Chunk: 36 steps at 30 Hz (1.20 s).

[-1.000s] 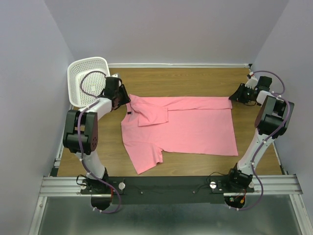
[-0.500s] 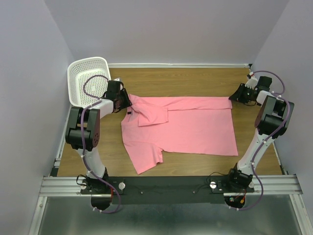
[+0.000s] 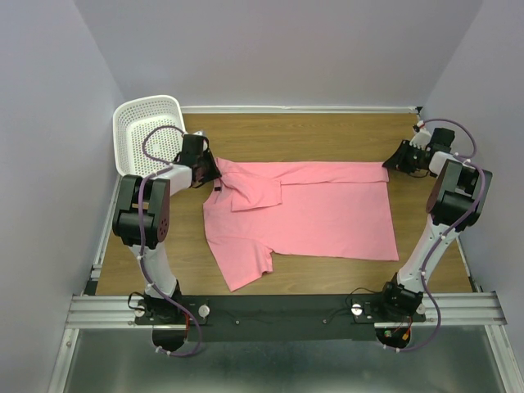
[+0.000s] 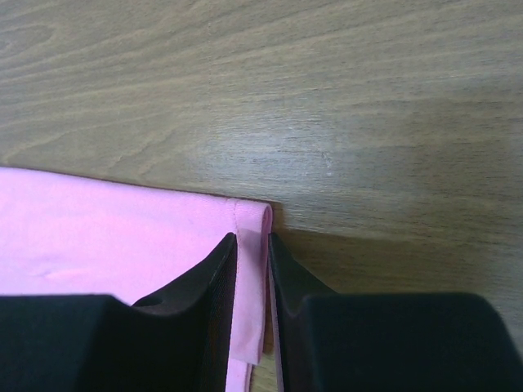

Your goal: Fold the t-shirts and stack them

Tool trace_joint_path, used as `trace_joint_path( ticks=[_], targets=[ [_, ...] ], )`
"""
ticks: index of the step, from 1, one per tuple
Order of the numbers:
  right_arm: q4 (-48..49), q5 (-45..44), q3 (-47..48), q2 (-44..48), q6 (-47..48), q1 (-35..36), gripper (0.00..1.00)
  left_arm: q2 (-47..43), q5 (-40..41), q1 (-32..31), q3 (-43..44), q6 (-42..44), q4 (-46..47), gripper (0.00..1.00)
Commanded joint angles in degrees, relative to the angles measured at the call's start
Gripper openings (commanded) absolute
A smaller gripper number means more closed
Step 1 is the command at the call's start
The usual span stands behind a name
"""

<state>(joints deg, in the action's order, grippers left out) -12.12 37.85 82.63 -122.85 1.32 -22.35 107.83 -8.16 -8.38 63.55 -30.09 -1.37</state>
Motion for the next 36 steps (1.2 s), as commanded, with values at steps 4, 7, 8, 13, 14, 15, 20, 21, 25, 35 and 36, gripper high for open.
trace_joint_path(
  ticks=[4, 7, 8, 13, 14, 15, 20, 21, 25, 35, 36],
  targets=[
    [-0.89, -0.4, -0.45, -0.99, 0.44, -0.15, 0.29, 0.1, -0.54, -0.32, 1.58, 0.03, 0.84, 0.21],
    [-0.89, -0.49, -0.37, -0.99, 0.44, -0.15, 0.29, -0.69, -0.54, -0.23, 1.4, 0.29, 0.84, 0.21],
    [-0.89, -0.32, -0.28, -1.08, 0.44, -0.15, 0.29, -0.87, -0.62, -0.32, 1.32, 0.29, 0.84, 0.19],
    [-0.89, -0.23, -0.28, -1.08, 0.26, -0.15, 0.29, -0.43, -1.15, -0.32, 1.05, 0.29, 1.01, 0.09],
    [-0.89, -0.23, -0.28, -1.08, 0.35, -0.15, 0.29, -0.52, -1.15, -0.41, 0.96, 0.29, 1.01, 0.09],
    [-0.89, -0.32, -0.28, -0.99, 0.35, -0.15, 0.29, -0.52, -1.33, -0.32, 0.79, 0.29, 1.1, 0.09],
    [-0.89, -0.4, -0.19, -1.08, 0.44, -0.15, 0.29, -1.66, -0.72, -0.32, 0.0, 0.29, 1.1, 0.0],
    [-0.89, -0.32, -0.19, -1.08, 0.26, -0.15, 0.29, -2.36, -0.37, -0.32, -0.18, 0.2, 1.1, 0.0],
    [-0.89, -0.58, -0.19, -0.99, 0.44, -0.15, 0.29, -4.82, 0.6, -0.06, -1.32, 0.2, 2.41, 0.0],
    [-0.89, -0.84, 0.07, -1.34, 0.44, -0.15, 0.29, -7.2, 0.96, 1.44, -5.89, -0.15, 4.35, 0.0],
    [-0.89, -0.93, 0.16, -1.26, 0.35, -0.15, 0.29, -7.11, 0.96, 1.7, -6.07, -0.24, 4.44, 0.0]
  ],
)
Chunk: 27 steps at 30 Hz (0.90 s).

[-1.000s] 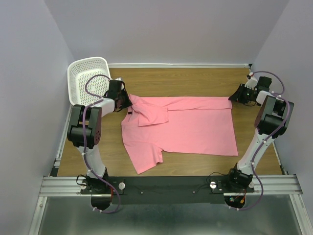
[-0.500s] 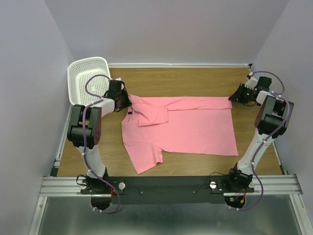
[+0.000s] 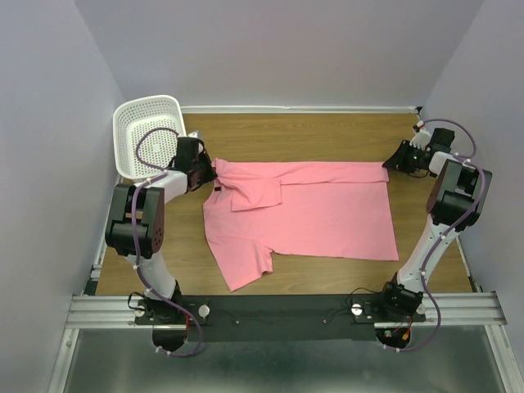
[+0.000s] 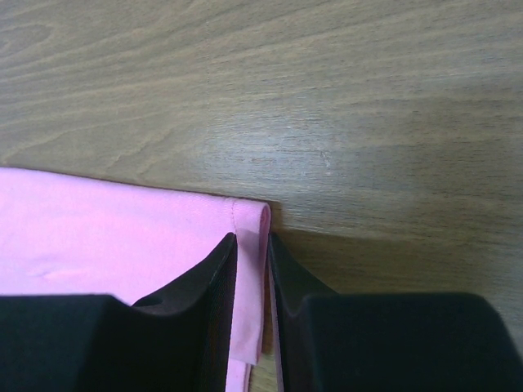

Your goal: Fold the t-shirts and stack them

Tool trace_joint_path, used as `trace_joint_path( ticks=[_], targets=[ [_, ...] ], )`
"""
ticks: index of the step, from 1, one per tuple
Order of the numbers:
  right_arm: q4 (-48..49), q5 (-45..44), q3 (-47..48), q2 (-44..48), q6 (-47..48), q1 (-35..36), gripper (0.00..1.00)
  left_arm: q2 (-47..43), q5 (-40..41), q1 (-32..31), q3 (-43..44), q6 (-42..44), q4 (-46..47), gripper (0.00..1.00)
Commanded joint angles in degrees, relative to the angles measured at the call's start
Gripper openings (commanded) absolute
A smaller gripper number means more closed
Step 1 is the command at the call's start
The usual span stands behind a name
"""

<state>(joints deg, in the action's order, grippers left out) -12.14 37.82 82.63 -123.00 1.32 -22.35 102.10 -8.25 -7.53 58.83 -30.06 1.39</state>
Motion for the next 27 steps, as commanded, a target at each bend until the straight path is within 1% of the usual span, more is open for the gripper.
trace_joint_path(
  ticks=[1, 9, 12, 13, 15, 16, 17, 18, 20, 21, 23, 24, 25, 27],
  targets=[
    [-0.95, -0.91, 0.16, -1.1, 0.43, -0.15, 0.29, -1.38, 1.13, 0.85, -1.43, -0.26, 1.69, 0.0],
    [-0.87, -1.61, 0.6, -1.37, 0.44, -0.15, 0.29, -2.17, 1.75, 1.82, -2.14, -0.52, 1.78, 0.0],
    [-0.87, -1.61, 0.69, -1.45, 0.44, -0.15, 0.29, -3.93, 1.31, 1.82, -2.58, -0.78, 1.86, 0.0],
    [-0.87, -1.61, 0.69, -1.28, 0.61, -0.15, 0.29, -4.54, 1.05, 1.9, -3.01, -0.96, 1.86, 0.11],
    [-0.87, -1.35, 0.78, -1.02, 0.96, -0.15, 0.3, -6.03, -0.01, 1.82, -3.37, -1.14, 2.04, 0.27],
    [-0.87, -0.65, 0.52, -0.67, 1.31, -0.15, 0.31, -8.22, -0.53, 1.82, -3.8, -1.22, 2.56, 0.33],
    [-0.87, -0.47, 0.25, 0.56, 2.18, -0.15, 0.41, -9.63, -1.06, 1.82, -4.16, -1.22, 2.74, 0.41],
    [-0.87, -0.3, -0.18, 1.26, 2.8, -0.15, 0.46, -11.12, -1.94, 1.82, -5.29, -1.31, 3.0, 0.44],
    [-0.78, -0.03, -1.68, 3.37, 4.21, -0.15, 0.59, -17.18, -2.47, 1.82, -6.7, -1.14, 3.53, 0.49],
    [-0.78, -0.03, -2.2, 5.82, 5.61, -0.15, 0.69, -22.16, -2.73, 1.82, -8.45, -0.53, 3.62, 0.5],
    [-0.69, -0.03, -4.65, 8.38, 8.15, -0.15, 0.75, -27.98, -2.56, 1.82, -11.7, -0.17, 3.88, 0.52],
    [-0.78, -0.2, -5.54, 11.35, 9.13, -0.15, 0.75, -34.28, -2.12, 1.82, -12.94, 0.18, 4.15, 0.53],
    [-0.78, -0.21, -6.77, 12.86, 10.18, -0.15, 0.78, -37.73, -1.77, 1.82, -14.34, 0.62, 4.41, 0.55],
    [-0.78, -0.47, -10.63, 16.28, 13.78, -0.06, 0.85, -44.33, 0.07, 1.9, -18.82, 0.62, 4.06, 0.64]
  ],
)
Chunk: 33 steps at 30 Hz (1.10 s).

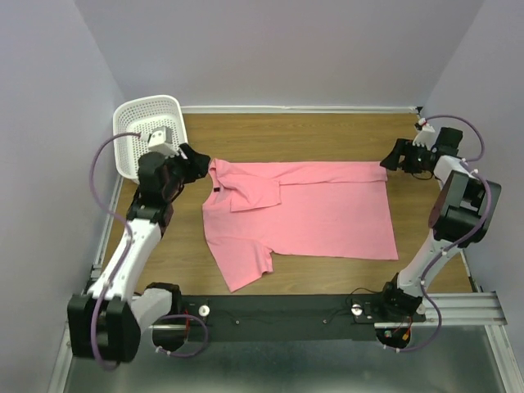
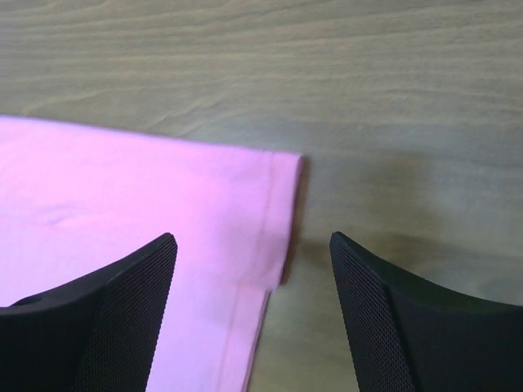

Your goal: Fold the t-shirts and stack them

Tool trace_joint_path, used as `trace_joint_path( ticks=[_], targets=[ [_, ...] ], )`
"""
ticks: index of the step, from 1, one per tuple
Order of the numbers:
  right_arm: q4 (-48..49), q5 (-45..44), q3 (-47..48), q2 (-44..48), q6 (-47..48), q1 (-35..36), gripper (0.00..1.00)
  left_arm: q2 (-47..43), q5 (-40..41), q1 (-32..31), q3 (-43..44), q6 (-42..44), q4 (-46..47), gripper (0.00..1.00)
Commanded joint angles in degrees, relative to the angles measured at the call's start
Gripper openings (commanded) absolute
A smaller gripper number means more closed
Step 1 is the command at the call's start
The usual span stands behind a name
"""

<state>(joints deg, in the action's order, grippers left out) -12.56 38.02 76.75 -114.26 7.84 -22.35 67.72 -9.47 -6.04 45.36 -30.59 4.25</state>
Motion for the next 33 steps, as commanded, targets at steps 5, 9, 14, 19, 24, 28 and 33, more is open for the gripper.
trace_joint_path(
  ticks=[5, 9, 14, 19, 24, 28, 33],
  targets=[
    [-1.41, -4.09, -12.66, 16.95, 17.02, 2.65, 0.92, -25.96, -0.45, 0.77, -13.89, -2.19, -0.73, 0.88],
    [-5.18, -0.96, -18.29, 20.56, 24.14, 7.74, 0.92, -27.82, -4.84, 0.86, -16.97, -4.2, -3.9, 0.88],
    [-18.61, 11.71, -23.47, 25.74, 47.72, 16.7, 0.9, -22.47, -11.17, 0.77, -21.36, -10.27, -2.67, 0.65],
    [-8.4, 5.18, -31.13, 35.67, 48.26, 40.91, 0.88, -16.04, -10.13, -1.16, -21.37, -10.37, -1.88, 0.56],
    [7.18, -14.97, -27.81, 29.64, 42.09, 60.38, 0.82, -23.58, -2.94, -1.25, -19.01, -10.02, -6.96, 0.56],
    [12.03, -26.14, -21.75, 20.14, 39.98, 71.1, 0.74, -34.91, 1.82, -1.34, -15.14, -8.53, -13.47, 0.56],
    [18.0, -34.06, -15.94, 11.44, 40.24, 77.36, 0.71, -40.82, 3.59, -1.34, -10.48, -6.85, -20.59, 0.56]
  ],
)
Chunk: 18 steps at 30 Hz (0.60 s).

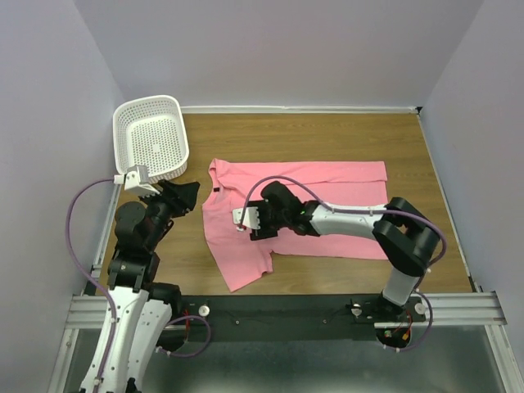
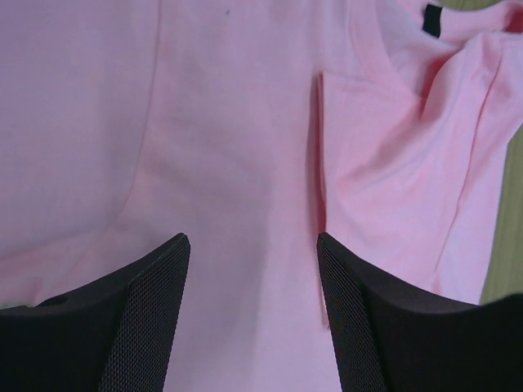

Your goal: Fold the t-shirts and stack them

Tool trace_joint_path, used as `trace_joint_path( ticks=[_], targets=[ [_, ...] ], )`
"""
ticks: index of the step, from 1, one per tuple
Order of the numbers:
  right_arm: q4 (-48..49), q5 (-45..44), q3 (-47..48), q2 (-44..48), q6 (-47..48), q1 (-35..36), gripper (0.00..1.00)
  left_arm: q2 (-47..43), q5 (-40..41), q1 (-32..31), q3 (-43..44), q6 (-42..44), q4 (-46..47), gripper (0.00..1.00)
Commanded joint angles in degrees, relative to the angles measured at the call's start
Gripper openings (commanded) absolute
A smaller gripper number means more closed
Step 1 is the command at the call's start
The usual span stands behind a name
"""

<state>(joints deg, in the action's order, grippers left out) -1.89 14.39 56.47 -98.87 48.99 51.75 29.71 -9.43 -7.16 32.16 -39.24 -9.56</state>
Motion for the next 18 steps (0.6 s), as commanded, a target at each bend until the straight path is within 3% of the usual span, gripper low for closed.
trace_joint_path(
  ticks=[1, 11, 18],
  targets=[
    [7.77, -11.39, 5.31, -4.92, -0.83, 4.67, 0.7, -4.04, 3.54, -0.22, 3.17, 1.98, -8.18, 0.56],
    [8.22, -10.97, 14.81, -14.5, -1.79, 6.0, 0.7, -9.41, 6.35, -0.22, 7.74, 6.98, -14.86, 0.56],
    [7.78, -11.93, 16.39, -17.58, -2.06, 6.0, 0.65, -11.26, 3.72, -0.22, 6.77, 7.87, -12.59, 0.56]
  ],
)
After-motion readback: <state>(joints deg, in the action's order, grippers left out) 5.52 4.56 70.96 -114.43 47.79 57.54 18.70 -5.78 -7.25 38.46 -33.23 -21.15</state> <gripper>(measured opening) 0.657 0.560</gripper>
